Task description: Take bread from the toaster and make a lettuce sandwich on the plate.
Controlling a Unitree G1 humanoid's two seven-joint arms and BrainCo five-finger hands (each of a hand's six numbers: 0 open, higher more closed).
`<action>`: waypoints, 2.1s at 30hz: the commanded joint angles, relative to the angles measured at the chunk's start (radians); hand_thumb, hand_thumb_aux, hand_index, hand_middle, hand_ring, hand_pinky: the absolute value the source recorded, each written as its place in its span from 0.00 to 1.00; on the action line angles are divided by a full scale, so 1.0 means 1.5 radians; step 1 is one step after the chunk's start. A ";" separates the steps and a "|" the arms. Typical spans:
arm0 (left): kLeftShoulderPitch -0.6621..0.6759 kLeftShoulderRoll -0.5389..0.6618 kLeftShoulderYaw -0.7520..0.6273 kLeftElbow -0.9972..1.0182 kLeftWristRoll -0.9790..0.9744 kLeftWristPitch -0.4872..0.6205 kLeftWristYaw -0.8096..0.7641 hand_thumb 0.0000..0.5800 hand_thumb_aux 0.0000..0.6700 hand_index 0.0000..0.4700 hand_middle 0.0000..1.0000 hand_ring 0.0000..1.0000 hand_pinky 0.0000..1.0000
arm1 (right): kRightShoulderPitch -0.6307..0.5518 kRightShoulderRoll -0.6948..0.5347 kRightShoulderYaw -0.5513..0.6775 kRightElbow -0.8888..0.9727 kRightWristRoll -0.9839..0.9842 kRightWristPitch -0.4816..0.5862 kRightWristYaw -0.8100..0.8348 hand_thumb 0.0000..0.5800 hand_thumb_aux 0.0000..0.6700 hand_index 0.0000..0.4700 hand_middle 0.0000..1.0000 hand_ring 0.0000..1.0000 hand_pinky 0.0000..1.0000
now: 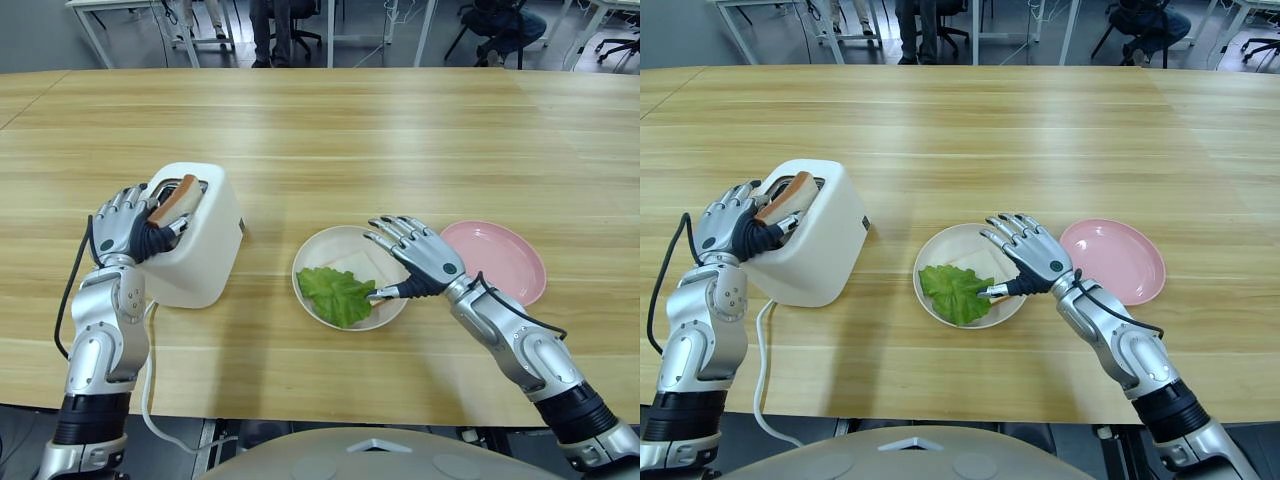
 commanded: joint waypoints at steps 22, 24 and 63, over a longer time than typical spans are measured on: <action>-0.029 0.001 0.074 -0.196 -0.132 -0.140 0.123 1.00 1.00 0.98 1.00 1.00 1.00 | -0.032 0.053 0.092 0.137 -0.016 -0.062 -0.006 0.00 0.00 0.00 0.00 0.00 0.00; -0.022 0.001 0.077 -0.205 -0.134 -0.142 0.119 1.00 1.00 0.98 1.00 1.00 1.00 | -0.047 0.063 0.106 0.153 -0.027 -0.062 -0.017 0.00 0.00 0.00 0.00 0.00 0.00; 0.033 -0.088 0.009 -0.360 -0.173 -0.194 0.027 1.00 1.00 0.98 1.00 1.00 1.00 | -0.173 0.056 0.155 0.294 -0.056 -0.065 -0.096 1.00 1.00 0.98 0.00 0.00 0.00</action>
